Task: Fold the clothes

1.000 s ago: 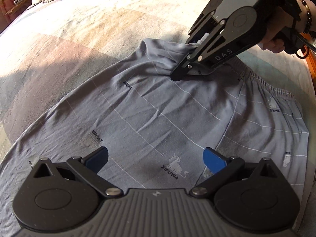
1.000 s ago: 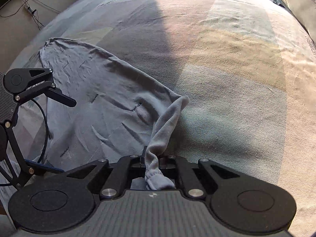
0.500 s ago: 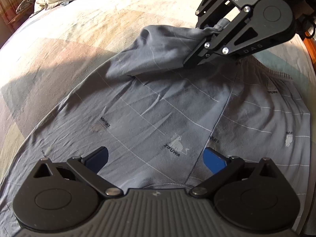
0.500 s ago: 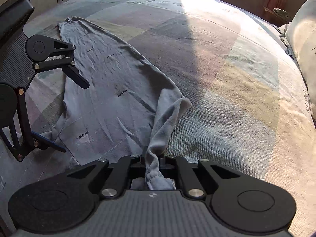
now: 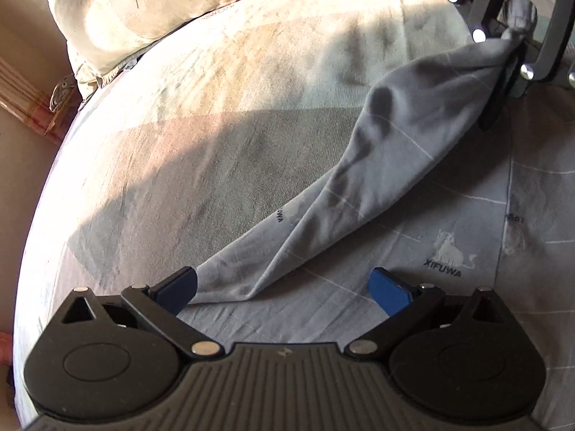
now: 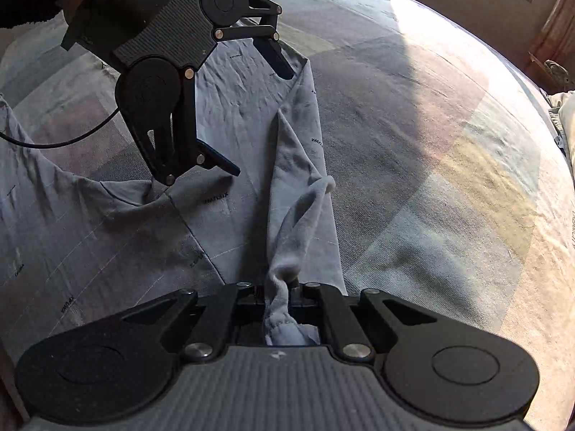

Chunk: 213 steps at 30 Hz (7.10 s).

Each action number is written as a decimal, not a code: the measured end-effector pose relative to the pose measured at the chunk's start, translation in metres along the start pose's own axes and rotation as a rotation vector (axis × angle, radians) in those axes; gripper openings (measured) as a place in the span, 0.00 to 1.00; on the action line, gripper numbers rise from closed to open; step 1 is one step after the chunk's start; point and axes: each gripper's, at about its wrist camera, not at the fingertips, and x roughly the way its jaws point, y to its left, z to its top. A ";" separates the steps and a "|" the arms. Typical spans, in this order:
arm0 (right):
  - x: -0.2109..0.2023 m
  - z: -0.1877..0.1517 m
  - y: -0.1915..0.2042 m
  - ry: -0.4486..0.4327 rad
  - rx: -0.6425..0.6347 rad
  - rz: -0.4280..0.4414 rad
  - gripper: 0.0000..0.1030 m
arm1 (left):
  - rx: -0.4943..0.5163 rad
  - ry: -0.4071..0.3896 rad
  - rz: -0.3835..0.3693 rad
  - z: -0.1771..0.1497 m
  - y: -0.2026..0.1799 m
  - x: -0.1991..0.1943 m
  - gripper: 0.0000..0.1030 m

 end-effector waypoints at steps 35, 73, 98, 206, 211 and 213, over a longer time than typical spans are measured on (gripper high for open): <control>-0.011 -0.056 0.076 0.010 -0.339 -0.318 0.08 | 0.540 -0.219 0.383 -0.030 -0.069 -0.007 0.99; -0.014 -0.078 0.101 0.032 -0.424 -0.294 0.08 | 0.487 -0.071 0.318 -0.054 -0.086 -0.002 0.02; -0.094 -0.092 0.100 0.031 -0.610 -0.242 0.07 | 0.569 -0.049 -0.097 -0.059 -0.109 -0.149 0.02; -0.058 -0.116 -0.055 -0.002 0.800 -0.087 0.21 | -0.185 0.018 -0.444 -0.007 -0.085 -0.070 0.10; -0.045 -0.109 -0.067 0.022 0.769 -0.088 0.21 | -0.167 0.023 -0.426 -0.010 -0.072 -0.070 0.08; -0.049 -0.108 -0.067 0.037 0.753 -0.101 0.22 | -0.181 -0.002 -0.425 -0.007 -0.067 -0.079 0.08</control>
